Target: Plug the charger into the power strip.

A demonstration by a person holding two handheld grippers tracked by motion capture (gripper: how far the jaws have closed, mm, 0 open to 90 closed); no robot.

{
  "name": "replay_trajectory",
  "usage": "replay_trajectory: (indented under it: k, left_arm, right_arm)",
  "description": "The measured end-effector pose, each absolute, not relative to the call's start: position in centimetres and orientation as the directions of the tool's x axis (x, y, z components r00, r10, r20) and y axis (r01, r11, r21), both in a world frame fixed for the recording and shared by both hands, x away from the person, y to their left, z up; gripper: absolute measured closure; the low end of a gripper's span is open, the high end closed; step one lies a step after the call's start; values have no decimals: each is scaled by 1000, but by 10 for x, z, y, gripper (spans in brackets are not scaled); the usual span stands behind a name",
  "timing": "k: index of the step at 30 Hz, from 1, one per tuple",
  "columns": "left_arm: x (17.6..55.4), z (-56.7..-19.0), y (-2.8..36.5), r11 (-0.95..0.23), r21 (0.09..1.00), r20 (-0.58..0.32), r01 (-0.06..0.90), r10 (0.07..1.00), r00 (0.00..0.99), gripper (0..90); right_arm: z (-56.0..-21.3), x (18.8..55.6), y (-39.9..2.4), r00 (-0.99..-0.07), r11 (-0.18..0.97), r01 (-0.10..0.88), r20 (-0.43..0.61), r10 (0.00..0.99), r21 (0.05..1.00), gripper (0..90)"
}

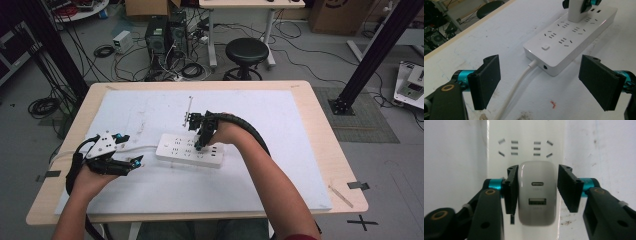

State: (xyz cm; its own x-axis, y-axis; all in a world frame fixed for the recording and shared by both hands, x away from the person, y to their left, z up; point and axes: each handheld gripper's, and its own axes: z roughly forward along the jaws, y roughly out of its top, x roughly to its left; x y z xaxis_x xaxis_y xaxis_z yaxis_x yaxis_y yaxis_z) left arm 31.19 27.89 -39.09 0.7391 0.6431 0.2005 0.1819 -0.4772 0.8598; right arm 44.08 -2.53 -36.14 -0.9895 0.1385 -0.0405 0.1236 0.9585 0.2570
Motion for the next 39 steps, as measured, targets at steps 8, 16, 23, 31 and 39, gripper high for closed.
replay_trajectory:
  k: [8,16,23,31,39]
  left_arm:
    - [312,-384,281,-470,866,204,172,646,736,177]
    - [312,-375,279,-471,871,214,144,625,751,177]
    - [315,-368,277,-464,877,214,124,608,765,177]
    - [319,-368,274,-432,895,191,114,600,777,177]
    - [324,-369,270,-421,902,187,99,584,790,177]
  right_arm:
    - [-340,430,-49,-977,890,165,-52,205,424,330]
    - [-333,414,-82,-956,769,227,-14,293,597,273]
    - [-330,399,-113,-923,653,282,13,384,703,217]
    - [-331,381,-156,-883,515,314,46,467,798,195]
    - [-343,365,-197,-849,389,325,84,522,862,192]
